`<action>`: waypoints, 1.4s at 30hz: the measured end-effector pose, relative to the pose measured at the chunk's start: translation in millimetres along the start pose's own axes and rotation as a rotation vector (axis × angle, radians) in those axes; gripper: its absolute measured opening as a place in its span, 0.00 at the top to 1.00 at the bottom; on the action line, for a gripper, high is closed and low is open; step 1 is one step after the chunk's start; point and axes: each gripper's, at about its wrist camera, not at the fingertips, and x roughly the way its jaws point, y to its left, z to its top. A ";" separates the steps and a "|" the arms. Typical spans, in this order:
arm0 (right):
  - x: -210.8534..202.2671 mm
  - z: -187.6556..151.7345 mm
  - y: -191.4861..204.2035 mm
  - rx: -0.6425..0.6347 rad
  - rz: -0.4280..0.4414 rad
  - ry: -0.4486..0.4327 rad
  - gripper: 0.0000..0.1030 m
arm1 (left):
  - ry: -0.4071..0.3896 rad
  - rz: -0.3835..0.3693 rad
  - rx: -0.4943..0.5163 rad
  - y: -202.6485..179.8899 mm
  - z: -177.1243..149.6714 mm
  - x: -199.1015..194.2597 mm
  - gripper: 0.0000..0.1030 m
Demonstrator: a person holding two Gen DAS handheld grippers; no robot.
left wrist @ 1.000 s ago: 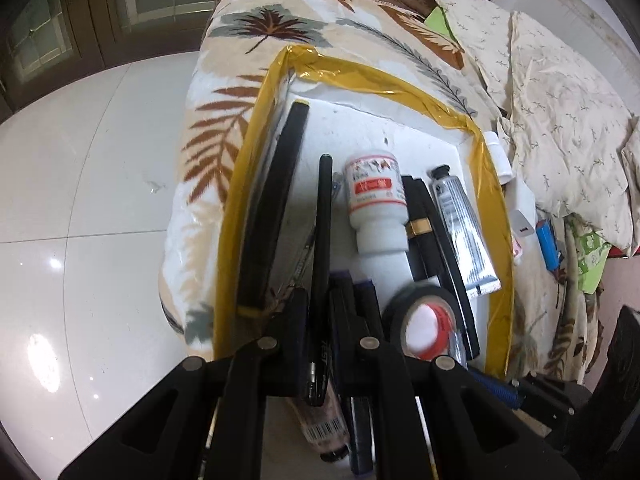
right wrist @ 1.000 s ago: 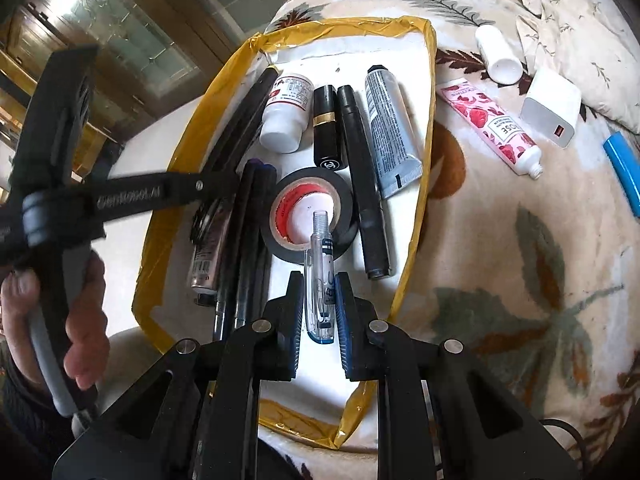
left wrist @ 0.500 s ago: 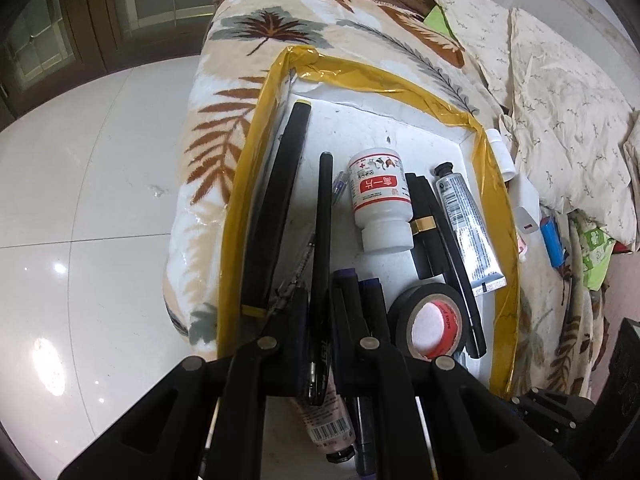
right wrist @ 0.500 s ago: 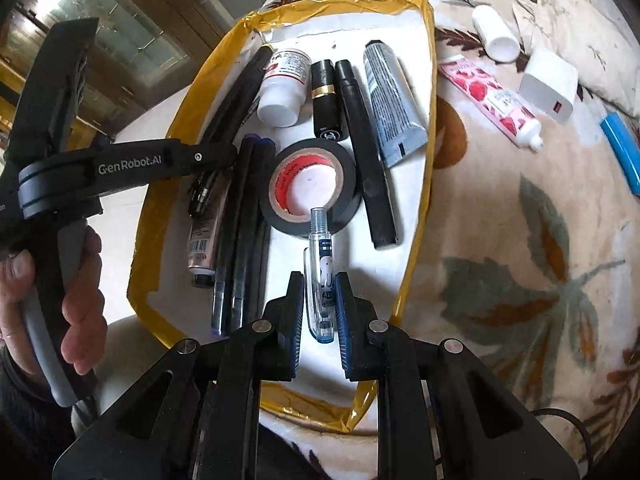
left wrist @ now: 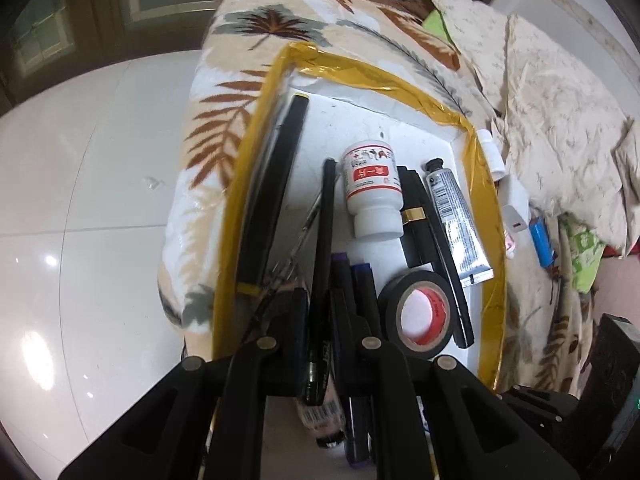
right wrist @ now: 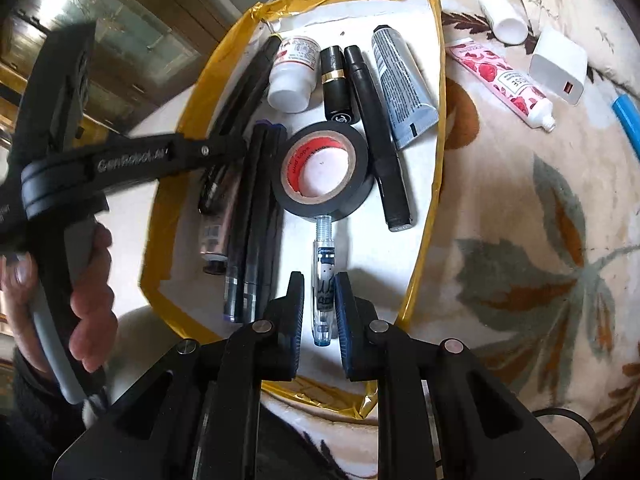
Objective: Organize objects
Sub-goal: 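Carry the clear pen and black marker into the tray and open both tools, then grasp the blue battery pack with the right tool while the left tool grasps the pink tube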
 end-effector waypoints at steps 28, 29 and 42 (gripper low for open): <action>-130.5 35.8 -163.7 0.120 -0.061 -0.278 0.52 | -0.030 -0.114 0.159 -156.5 -15.7 -6.5 0.44; -135.0 38.9 -173.0 0.117 -0.082 -0.286 0.52 | -0.029 -0.110 0.175 -163.8 -13.8 -3.1 0.44; -112.0 77.6 -221.8 0.193 -0.180 -0.264 0.52 | 0.111 0.049 0.177 -213.8 33.8 74.0 0.44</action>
